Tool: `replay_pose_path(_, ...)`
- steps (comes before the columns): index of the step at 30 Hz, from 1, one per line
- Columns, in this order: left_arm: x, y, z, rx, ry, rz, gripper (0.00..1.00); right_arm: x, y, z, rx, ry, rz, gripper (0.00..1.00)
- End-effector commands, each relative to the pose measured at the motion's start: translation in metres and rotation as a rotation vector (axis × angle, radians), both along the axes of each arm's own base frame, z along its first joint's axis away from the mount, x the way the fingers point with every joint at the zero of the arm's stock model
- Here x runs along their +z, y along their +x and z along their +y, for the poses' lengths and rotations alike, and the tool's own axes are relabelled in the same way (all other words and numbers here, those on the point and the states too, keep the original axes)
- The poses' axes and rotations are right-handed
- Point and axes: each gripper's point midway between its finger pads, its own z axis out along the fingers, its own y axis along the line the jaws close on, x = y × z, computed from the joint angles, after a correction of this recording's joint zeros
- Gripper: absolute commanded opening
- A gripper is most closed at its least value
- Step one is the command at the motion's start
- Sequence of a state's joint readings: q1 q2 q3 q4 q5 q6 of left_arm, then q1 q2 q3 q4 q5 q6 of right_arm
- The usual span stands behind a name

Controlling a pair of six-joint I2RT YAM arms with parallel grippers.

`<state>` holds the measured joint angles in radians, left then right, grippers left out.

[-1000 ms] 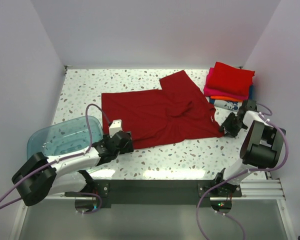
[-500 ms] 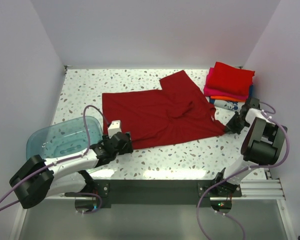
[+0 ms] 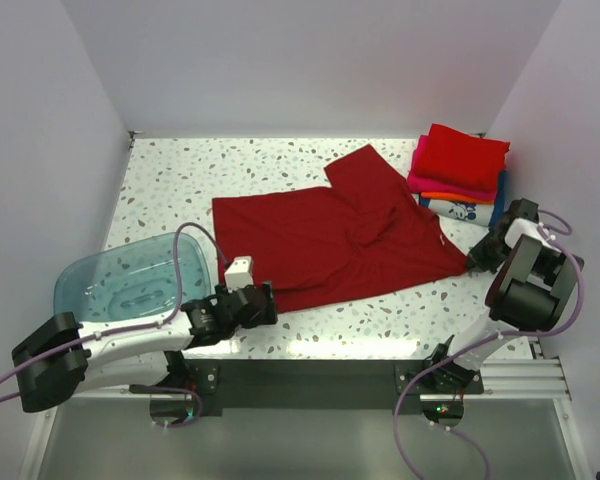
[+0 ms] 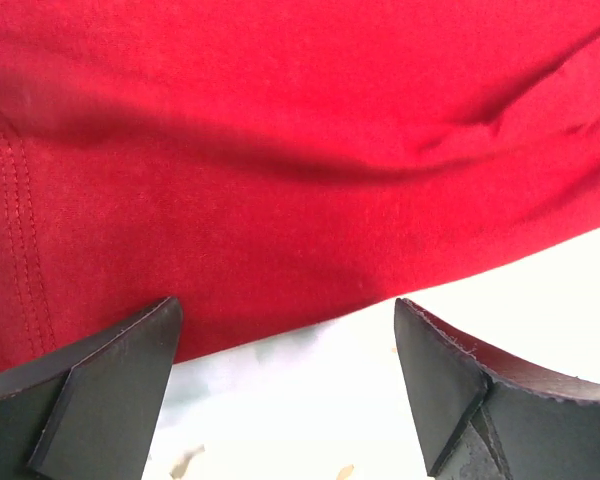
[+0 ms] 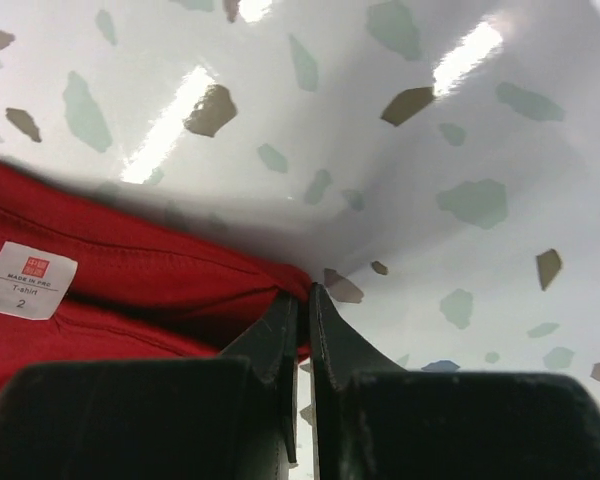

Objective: Fold and stack the t-shirts
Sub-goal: Fold the tshirt

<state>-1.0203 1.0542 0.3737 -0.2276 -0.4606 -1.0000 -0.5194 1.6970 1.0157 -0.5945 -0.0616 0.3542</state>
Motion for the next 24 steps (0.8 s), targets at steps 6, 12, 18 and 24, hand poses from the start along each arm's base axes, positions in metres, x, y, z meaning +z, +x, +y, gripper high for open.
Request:
replay_pose_path(6,0.022,-0.036,0.013,0.062,0.054,0.061,0.96,0.037,-0.004,-0.029,-0.061,-0.166,-0.059,0.00)
replay_pose_path(12,0.060,-0.014,0.005,0.033,0.109,-0.050,0.98,0.064,0.001,-0.019,-0.038,-0.161,-0.159,0.31)
replay_pose_path(18,0.064,0.004,-0.028,-0.072,0.187,-0.106,0.95,0.086,0.017,0.011,0.072,-0.159,-0.258,0.54)
replay_pose_path(24,0.069,0.015,-0.059,-0.165,0.189,-0.152,0.94,0.108,0.050,0.071,0.289,-0.142,-0.355,0.59)
